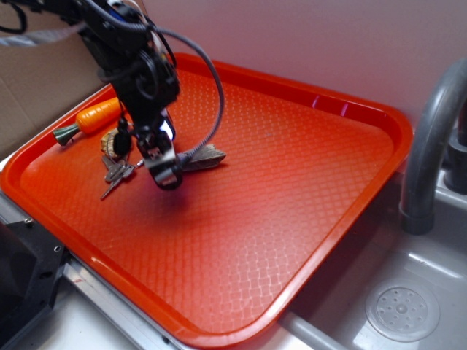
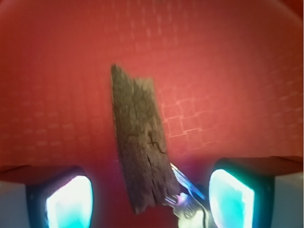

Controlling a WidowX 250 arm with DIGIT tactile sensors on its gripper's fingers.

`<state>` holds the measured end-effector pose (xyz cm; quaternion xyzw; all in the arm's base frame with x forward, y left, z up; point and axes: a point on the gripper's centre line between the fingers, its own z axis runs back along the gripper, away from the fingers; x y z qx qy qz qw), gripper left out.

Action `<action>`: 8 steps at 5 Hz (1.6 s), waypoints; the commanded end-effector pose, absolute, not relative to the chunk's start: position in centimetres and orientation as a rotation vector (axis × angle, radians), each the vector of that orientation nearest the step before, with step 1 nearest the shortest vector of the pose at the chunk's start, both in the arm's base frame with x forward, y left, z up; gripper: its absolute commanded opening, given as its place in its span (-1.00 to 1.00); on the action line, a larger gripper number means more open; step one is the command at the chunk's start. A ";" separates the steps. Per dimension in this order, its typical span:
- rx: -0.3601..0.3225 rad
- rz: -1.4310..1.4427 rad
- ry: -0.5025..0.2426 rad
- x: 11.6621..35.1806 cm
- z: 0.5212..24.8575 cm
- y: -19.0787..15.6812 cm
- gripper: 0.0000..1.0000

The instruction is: Grab the wood chip.

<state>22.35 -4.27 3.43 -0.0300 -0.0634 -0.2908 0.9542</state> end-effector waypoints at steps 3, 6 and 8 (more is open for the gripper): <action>-0.064 -0.630 -0.189 23.2 2.8 -5.9 -1.00; -0.065 -0.614 -0.189 23.0 3.0 -5.7 -1.00; 0.008 -0.326 -0.259 23.7 9.6 -2.6 -1.00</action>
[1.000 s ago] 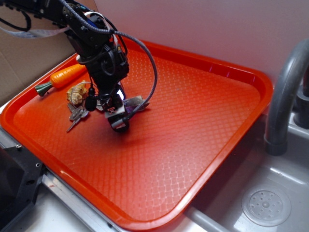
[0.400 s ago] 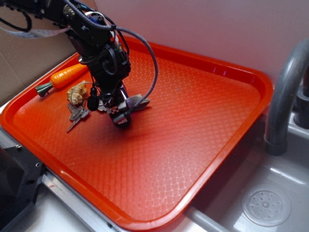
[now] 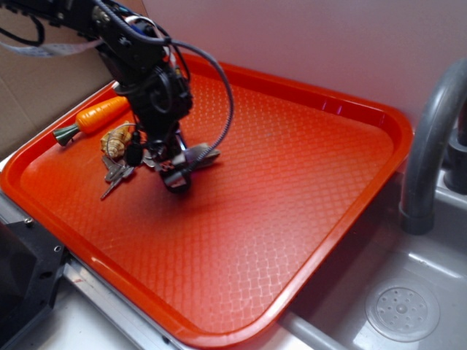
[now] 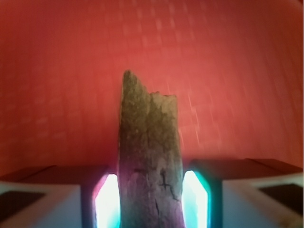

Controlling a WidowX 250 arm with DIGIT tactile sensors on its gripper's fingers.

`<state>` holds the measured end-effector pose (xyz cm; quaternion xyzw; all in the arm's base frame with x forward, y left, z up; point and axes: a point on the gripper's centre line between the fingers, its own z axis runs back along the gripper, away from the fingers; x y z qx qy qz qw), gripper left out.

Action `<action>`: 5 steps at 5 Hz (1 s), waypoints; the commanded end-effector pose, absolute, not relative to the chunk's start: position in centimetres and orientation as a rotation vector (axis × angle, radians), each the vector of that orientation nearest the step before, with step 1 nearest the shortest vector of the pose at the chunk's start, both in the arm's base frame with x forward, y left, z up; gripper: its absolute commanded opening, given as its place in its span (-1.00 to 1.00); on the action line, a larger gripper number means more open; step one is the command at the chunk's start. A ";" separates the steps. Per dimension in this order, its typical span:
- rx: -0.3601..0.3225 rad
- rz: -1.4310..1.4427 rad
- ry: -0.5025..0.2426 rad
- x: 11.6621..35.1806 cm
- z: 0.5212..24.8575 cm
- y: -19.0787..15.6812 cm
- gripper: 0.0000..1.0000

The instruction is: Grab the wood chip.

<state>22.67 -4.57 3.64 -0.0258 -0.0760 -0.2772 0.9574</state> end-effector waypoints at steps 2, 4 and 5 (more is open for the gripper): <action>0.017 0.107 -0.314 21.8 19.5 1.3 -1.00; 0.022 0.204 -0.213 22.5 25.0 -0.3 -1.00; 0.043 0.187 -0.210 22.7 23.8 -0.6 -1.00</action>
